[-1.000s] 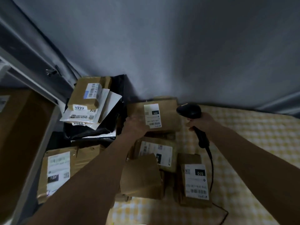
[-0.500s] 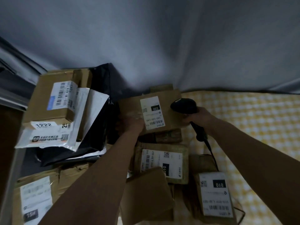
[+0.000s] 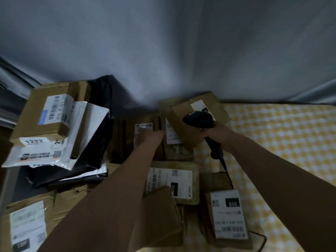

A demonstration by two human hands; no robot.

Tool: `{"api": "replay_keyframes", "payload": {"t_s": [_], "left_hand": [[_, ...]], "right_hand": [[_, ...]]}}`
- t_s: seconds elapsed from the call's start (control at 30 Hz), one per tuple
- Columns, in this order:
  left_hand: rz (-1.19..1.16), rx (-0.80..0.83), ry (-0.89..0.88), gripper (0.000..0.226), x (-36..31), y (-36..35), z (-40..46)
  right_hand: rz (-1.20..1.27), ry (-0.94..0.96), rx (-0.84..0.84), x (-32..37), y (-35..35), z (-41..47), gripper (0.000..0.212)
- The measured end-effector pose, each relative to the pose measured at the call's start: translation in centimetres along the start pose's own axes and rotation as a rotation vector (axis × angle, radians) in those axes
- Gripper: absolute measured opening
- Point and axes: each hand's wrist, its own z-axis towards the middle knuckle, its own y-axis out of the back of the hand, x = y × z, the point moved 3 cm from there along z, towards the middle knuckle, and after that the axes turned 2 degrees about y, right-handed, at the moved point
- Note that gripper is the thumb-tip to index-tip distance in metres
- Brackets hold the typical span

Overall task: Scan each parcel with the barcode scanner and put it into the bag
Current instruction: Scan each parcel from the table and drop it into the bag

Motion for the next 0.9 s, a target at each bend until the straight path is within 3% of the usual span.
{"api": "replay_keyframes", "payload": {"t_s": [0.13, 0.3, 0.47, 0.6, 0.63, 0.73, 0.8, 0.9], "left_hand": [[0.045, 0.115, -0.167, 0.093, -2.4, -3.0, 0.1], [-0.01, 0.107, -0.365, 0.09, -6.7, -5.4, 1.3], [-0.12, 0.243, -0.243, 0.068, -8.3, -8.5, 2.5], [-0.152, 0.348, -0.094, 0.087, -7.4, -8.7, 1.3], [-0.158, 0.41, -0.054, 0.083, -7.2, -8.7, 0.6], [-0.18, 0.579, 0.011, 0.042, -7.2, -8.4, -2.4], [-0.174, 0.694, 0.029, 0.03, -7.0, -7.8, -4.6], [-0.077, 0.773, -0.042, 0.044, -6.5, -6.9, -7.2]], "right_hand": [[0.034, -0.01, 0.046, -1.0, 0.3, 1.1, 0.015], [0.151, -0.036, -0.007, -2.8, 1.9, 2.2, 0.032], [0.366, -0.116, -0.083, -5.1, 4.1, 2.3, 0.028], [0.517, -0.147, -0.123, -6.1, 5.6, 1.5, 0.021], [0.541, -0.155, -0.131, -6.2, 6.0, 1.2, 0.019], [0.558, -0.163, -0.166, -6.2, 7.5, -0.4, 0.026], [0.545, -0.149, -0.184, -6.0, 8.7, -1.8, 0.032], [0.535, -0.087, -0.187, -5.3, 10.6, -4.4, 0.031]]}}
